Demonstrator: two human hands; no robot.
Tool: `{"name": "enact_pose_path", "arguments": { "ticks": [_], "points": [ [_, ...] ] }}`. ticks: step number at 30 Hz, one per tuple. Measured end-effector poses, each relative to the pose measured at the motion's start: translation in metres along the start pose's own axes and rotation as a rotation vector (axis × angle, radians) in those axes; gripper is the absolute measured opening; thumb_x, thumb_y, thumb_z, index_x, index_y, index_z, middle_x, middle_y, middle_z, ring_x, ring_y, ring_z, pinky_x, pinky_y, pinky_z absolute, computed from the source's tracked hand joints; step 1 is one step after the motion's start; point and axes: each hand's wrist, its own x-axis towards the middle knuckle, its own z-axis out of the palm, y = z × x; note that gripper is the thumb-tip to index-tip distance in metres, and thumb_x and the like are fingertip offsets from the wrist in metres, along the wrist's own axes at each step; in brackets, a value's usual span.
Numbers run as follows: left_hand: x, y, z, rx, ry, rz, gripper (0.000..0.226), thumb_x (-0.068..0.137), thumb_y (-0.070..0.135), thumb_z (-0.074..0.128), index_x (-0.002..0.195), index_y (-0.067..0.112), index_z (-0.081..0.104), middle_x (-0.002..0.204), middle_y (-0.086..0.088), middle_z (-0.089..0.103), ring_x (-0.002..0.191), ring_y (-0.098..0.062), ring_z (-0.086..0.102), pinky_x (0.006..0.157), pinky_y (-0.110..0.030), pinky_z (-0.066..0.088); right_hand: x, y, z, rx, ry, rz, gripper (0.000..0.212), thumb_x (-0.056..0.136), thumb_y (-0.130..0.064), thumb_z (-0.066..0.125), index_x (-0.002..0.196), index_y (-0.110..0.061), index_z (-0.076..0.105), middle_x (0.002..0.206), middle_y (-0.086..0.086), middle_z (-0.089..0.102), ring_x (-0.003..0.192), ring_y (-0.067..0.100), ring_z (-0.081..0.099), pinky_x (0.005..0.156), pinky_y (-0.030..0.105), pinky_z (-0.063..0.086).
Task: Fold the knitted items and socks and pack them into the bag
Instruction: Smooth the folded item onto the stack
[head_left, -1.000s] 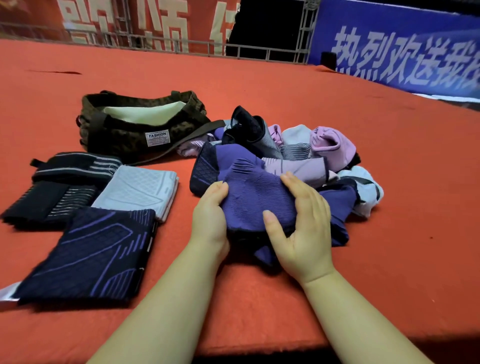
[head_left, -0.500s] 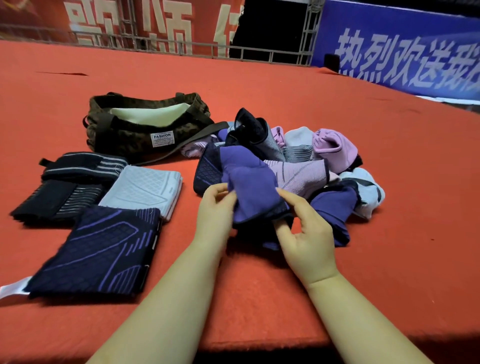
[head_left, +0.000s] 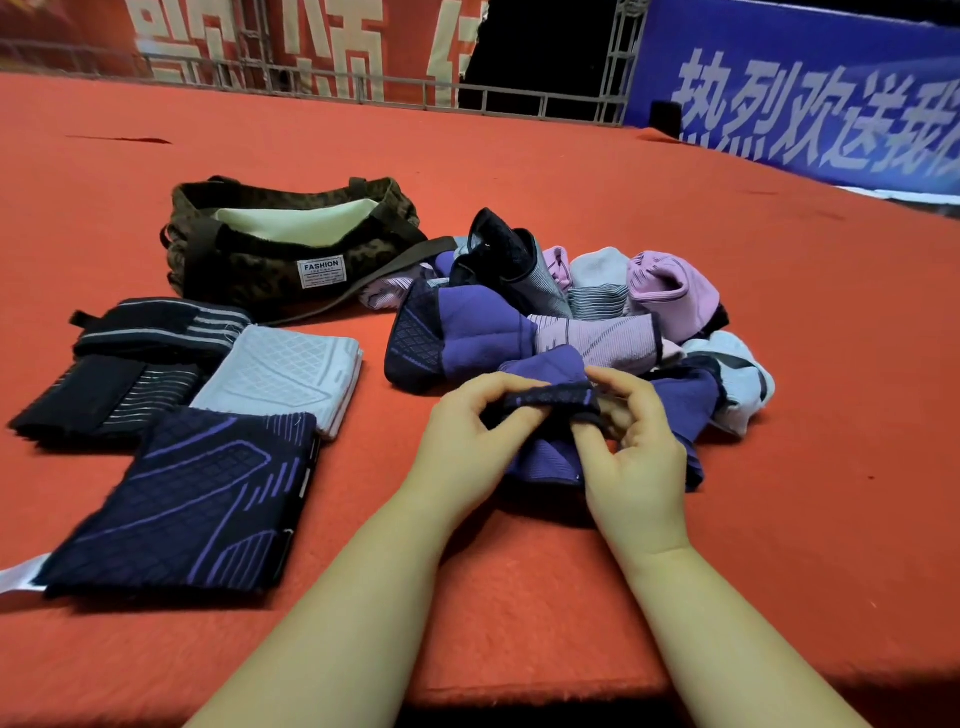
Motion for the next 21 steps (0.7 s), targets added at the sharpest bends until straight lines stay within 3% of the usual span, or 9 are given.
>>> {"name": "enact_pose_path", "arguments": {
  "ticks": [4,6,10,13,15,18,21],
  "points": [
    [0.003,0.001,-0.002,-0.18,0.056,-0.107,0.015,0.077,0.023,0.06,0.086,0.019,0.072,0.083,0.001,0.071,0.076,-0.006,0.06,0.076,-0.026,0.049,-0.004,-0.009,0.001,0.007,-0.079,-0.059,0.034,0.084,-0.026,0.053,0.118,-0.028,0.052,0.108,-0.023,0.063,0.101,-0.005,0.061,0.089,0.01,0.043],
    [0.002,0.003,-0.002,-0.242,0.05,-0.14,0.021,0.078,0.026,0.06,0.089,0.013,0.073,0.087,-0.006,0.073,0.078,-0.01,0.061,0.077,-0.031,0.05,-0.005,-0.011,0.002,0.003,-0.119,-0.058,0.044,0.083,-0.035,0.054,0.125,-0.024,0.051,0.119,-0.014,0.061,0.11,-0.003,0.058,0.095,0.013,0.042],
    [0.0,0.002,0.002,-0.26,-0.011,-0.135,0.021,0.08,0.027,0.058,0.083,0.014,0.073,0.091,-0.001,0.068,0.087,-0.01,0.06,0.086,-0.031,0.047,-0.005,-0.013,0.002,-0.062,-0.149,-0.069,0.057,0.078,-0.049,0.058,0.13,-0.028,0.046,0.127,-0.019,0.051,0.119,-0.008,0.048,0.101,0.01,0.034],
    [-0.002,0.002,0.007,-0.284,-0.097,-0.169,0.02,0.08,0.027,0.057,0.074,0.013,0.07,0.09,0.001,0.06,0.088,-0.008,0.055,0.087,-0.028,0.044,-0.004,-0.009,0.003,-0.14,-0.158,-0.107,0.07,0.078,-0.058,0.056,0.136,-0.021,0.042,0.132,-0.007,0.051,0.126,0.008,0.046,0.108,0.021,0.032],
    [-0.003,0.002,0.01,-0.293,-0.166,-0.171,0.027,0.083,0.027,0.054,0.071,0.004,0.063,0.083,-0.004,0.052,0.083,-0.009,0.049,0.082,-0.028,0.041,-0.003,-0.008,0.004,-0.172,-0.134,-0.104,0.066,0.08,-0.054,0.055,0.136,-0.021,0.042,0.13,-0.003,0.051,0.125,0.012,0.046,0.108,0.024,0.032],
    [-0.006,0.005,0.01,-0.381,-0.233,-0.238,0.026,0.089,0.024,0.053,0.087,0.0,0.062,0.088,-0.01,0.055,0.085,-0.014,0.051,0.08,-0.03,0.044,-0.002,-0.008,0.005,-0.151,-0.052,-0.08,0.045,0.086,-0.045,0.051,0.127,-0.027,0.048,0.116,-0.012,0.054,0.114,-0.002,0.048,0.101,0.013,0.033],
    [-0.006,0.009,0.013,-0.399,-0.184,-0.31,0.026,0.093,0.023,0.054,0.094,-0.001,0.064,0.09,-0.016,0.059,0.084,-0.02,0.053,0.075,-0.03,0.046,-0.001,-0.006,0.005,-0.093,0.069,0.004,0.036,0.089,-0.042,0.044,0.113,-0.022,0.061,0.105,-0.015,0.062,0.1,-0.009,0.054,0.092,0.009,0.038]
  ]
}}
